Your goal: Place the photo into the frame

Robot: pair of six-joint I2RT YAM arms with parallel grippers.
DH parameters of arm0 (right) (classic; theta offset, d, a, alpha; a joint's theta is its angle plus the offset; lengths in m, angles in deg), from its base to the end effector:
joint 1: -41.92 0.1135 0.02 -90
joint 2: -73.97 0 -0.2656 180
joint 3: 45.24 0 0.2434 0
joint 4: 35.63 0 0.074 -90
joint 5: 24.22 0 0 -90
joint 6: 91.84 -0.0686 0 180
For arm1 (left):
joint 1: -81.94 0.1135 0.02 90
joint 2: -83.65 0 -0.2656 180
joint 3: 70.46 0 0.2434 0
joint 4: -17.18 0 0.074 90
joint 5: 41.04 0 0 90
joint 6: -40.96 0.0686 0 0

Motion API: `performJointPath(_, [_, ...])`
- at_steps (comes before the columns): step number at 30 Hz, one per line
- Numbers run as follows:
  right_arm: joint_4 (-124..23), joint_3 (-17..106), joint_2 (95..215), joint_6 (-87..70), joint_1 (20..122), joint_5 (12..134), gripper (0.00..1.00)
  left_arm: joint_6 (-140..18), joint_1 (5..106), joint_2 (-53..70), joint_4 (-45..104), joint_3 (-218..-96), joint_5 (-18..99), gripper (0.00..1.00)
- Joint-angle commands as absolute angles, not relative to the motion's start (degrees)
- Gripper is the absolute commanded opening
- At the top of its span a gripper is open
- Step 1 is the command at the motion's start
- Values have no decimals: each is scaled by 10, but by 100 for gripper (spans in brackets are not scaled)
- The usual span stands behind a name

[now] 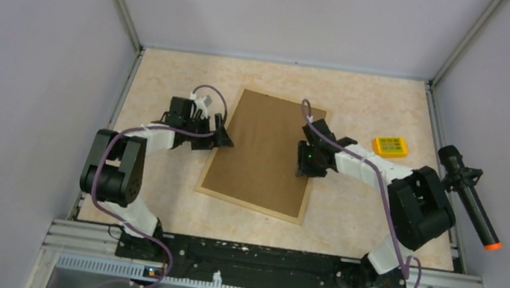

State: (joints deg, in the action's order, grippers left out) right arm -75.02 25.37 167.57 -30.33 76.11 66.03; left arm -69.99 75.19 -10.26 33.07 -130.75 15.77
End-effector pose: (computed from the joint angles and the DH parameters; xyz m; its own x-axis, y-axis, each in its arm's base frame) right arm 0.2702 0.1839 0.1572 -0.9130 -0.0436 -0.4056 -0.1458 0.9635 0.2245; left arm 0.3194 -0.0756 0.1438 -0.8667 -0.1987 -0.4575 0.1515 0.7691 -0.6210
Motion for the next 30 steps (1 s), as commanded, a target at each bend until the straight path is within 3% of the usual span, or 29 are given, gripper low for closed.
performJointPath(1, [-693,293,1766,-365,836,712,41,-736,684,-157,381,-1275,41,94])
performJointPath(8, [-758,304,1876,-404,865,589,36,-729,685,-156,392,-1277,45,94])
performJointPath(14, [-775,329,1785,-375,841,633,39,-727,694,-129,403,-1272,70,95])
performJointPath(16, [-779,351,1730,-356,819,687,43,-721,696,-118,410,-1273,76,96])
performJointPath(20, [-833,405,1646,-299,786,710,69,-722,698,-96,417,-1276,79,99])
performJointPath(22, [-867,420,1628,-272,761,694,76,-727,698,-93,414,-1276,72,99])
performJointPath(27, [-869,342,1591,-236,638,734,79,-739,698,-78,404,-1261,68,99])
performJointPath(30, [-812,273,1567,-231,595,795,75,-747,698,-62,402,-1248,81,98])
